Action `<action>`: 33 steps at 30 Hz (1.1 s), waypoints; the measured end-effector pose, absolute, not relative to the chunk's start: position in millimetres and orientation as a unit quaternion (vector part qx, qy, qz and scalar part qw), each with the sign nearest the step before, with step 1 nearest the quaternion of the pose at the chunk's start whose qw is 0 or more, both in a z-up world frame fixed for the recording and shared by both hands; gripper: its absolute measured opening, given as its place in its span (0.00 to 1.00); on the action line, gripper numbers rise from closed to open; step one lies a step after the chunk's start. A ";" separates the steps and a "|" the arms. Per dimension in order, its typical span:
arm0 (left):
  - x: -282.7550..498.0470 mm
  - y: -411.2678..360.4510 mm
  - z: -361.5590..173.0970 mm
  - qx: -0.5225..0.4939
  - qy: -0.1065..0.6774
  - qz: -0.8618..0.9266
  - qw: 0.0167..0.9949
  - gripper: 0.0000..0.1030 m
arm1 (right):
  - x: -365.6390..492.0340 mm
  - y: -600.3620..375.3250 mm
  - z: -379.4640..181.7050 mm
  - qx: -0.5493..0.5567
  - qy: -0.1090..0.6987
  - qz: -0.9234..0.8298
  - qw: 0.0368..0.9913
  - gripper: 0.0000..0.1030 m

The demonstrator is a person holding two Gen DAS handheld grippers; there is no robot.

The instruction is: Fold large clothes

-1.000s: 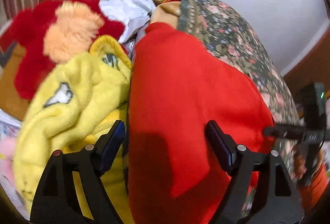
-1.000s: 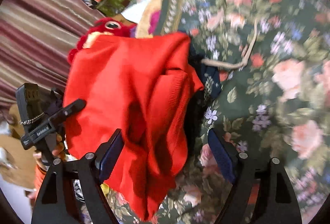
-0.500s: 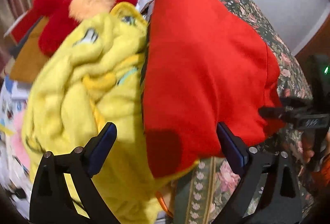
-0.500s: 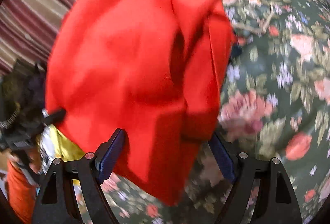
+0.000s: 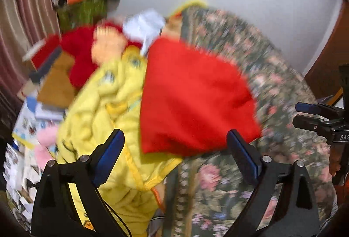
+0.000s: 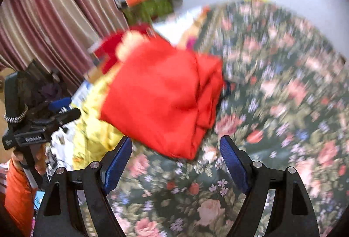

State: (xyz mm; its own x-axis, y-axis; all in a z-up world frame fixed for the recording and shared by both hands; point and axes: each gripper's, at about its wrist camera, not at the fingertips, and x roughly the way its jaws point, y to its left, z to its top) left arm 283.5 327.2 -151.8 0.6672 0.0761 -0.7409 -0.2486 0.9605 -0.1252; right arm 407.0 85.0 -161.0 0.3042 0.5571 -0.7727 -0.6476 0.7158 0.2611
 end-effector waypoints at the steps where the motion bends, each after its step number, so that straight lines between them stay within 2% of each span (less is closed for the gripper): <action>1: 273.6 316.8 -129.6 -0.100 0.374 0.090 0.917 0.93 | 399.5 79.3 -146.4 -0.043 0.441 0.378 0.813 0.78; 7: 217.1 258.4 -34.0 -0.047 0.248 0.095 0.963 0.93 | 338.7 44.8 -47.5 -0.007 0.324 0.400 0.857 0.78; 13: 151.2 204.4 20.2 -0.009 0.134 0.104 0.985 0.93 | 263.5 3.5 17.0 0.027 0.221 0.402 0.888 0.78; 19: 97.4 160.2 29.8 0.022 0.070 0.118 0.990 0.93 | 202.8 -29.8 36.6 0.044 0.162 0.398 0.902 0.78; 24: 72.1 148.2 25.1 0.009 0.055 0.118 0.991 0.93 | 156.6 -45.7 40.6 0.040 0.123 0.391 0.911 0.78; 33: 43.1 141.7 19.2 -0.010 0.038 0.126 0.991 0.93 | 113.7 -52.4 34.1 0.016 0.107 0.368 0.924 0.78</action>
State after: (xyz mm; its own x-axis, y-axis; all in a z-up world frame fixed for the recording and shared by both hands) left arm 43.1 141.7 19.2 0.9656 0.2484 -0.0774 -0.2499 0.9682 -0.0101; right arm 113.7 -52.4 34.1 0.7067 0.6829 -0.1849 -0.6761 0.7289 0.1081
